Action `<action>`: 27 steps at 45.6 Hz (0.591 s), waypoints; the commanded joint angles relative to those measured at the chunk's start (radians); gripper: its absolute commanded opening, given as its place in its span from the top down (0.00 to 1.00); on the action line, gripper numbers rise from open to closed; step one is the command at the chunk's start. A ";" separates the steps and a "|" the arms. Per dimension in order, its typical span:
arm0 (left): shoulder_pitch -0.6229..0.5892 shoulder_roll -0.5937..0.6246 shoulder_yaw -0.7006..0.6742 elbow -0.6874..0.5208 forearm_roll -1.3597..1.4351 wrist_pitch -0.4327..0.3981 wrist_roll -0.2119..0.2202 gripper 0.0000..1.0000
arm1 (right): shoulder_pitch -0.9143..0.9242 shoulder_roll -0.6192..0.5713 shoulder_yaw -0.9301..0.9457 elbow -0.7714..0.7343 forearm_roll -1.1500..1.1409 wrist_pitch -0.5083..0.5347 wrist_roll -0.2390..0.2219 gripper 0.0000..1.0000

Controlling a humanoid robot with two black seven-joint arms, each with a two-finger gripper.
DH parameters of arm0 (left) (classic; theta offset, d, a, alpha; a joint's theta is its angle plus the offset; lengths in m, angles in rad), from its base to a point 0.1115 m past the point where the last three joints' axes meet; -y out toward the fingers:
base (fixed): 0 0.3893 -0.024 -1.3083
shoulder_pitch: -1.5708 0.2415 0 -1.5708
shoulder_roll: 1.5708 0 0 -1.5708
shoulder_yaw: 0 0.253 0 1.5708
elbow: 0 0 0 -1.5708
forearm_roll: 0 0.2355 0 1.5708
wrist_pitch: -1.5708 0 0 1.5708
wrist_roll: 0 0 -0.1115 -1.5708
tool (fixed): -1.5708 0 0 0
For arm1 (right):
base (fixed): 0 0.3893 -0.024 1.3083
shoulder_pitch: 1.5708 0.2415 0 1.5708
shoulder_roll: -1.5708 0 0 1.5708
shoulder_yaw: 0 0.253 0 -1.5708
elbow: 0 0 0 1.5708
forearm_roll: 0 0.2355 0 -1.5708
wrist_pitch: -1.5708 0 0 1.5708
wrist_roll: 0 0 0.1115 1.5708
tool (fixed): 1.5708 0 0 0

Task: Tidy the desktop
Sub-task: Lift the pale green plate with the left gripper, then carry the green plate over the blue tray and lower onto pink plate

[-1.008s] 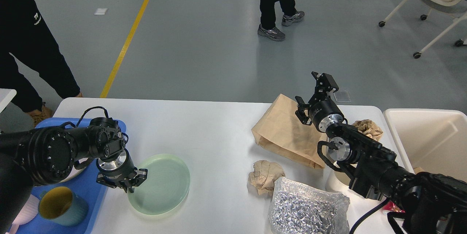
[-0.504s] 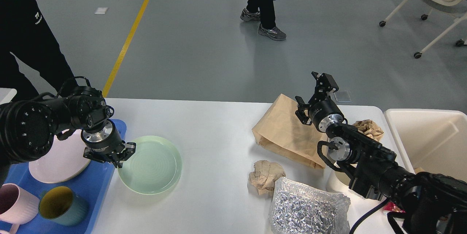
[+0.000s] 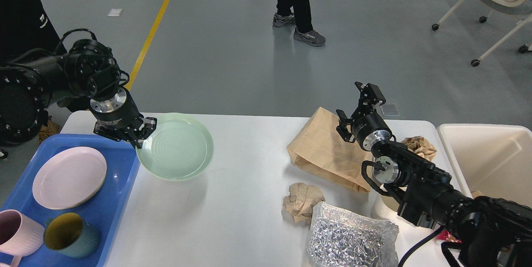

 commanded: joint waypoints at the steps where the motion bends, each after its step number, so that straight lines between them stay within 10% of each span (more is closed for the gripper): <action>1: -0.116 0.039 0.000 -0.003 0.001 -0.001 -0.003 1.00 | 0.000 0.000 0.000 0.000 0.000 0.000 0.000 0.00; 14: -0.319 0.116 -0.003 -0.024 0.000 -0.001 -0.015 1.00 | 0.000 0.000 0.000 0.000 0.000 0.002 0.000 0.00; 27: -0.193 0.233 -0.003 -0.003 -0.002 -0.001 -0.017 1.00 | 0.000 0.000 0.000 0.000 -0.001 0.000 0.000 0.00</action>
